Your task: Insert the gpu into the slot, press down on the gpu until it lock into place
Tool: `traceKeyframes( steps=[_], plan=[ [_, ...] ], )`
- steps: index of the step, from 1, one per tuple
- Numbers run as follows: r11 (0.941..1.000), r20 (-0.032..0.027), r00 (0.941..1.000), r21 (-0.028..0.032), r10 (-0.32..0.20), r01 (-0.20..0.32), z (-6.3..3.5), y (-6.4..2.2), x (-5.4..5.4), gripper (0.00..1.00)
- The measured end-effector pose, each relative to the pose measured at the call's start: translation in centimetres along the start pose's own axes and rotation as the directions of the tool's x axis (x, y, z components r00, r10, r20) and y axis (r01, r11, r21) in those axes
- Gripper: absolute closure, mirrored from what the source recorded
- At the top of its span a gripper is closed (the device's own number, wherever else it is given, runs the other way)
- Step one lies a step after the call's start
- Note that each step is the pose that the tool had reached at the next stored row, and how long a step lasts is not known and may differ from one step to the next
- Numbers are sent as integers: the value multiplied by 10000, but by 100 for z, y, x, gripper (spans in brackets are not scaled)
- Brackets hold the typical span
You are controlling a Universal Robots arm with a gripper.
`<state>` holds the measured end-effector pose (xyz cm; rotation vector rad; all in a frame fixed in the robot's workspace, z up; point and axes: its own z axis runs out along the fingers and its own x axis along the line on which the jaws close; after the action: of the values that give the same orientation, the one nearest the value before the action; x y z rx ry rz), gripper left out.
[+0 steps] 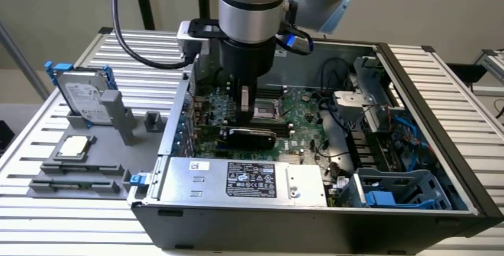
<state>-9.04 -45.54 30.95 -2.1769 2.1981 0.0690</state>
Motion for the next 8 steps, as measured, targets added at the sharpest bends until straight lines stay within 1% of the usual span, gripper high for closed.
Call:
traceKeyframes(
  steps=[1, 2, 4, 8],
  plan=[
    [10000, 0, 10000, 0, 0, 0, -40, 0, -3, 76],
    [10000, -1, 10000, -1, -1, 1, -58, -1, -4, 76],
    [10000, 2, 10000, 0, -1, 1, -59, -1, -4, 87],
    [10000, 0, 10000, -1, -1, 1, -60, -1, -4, 89]
  ],
)
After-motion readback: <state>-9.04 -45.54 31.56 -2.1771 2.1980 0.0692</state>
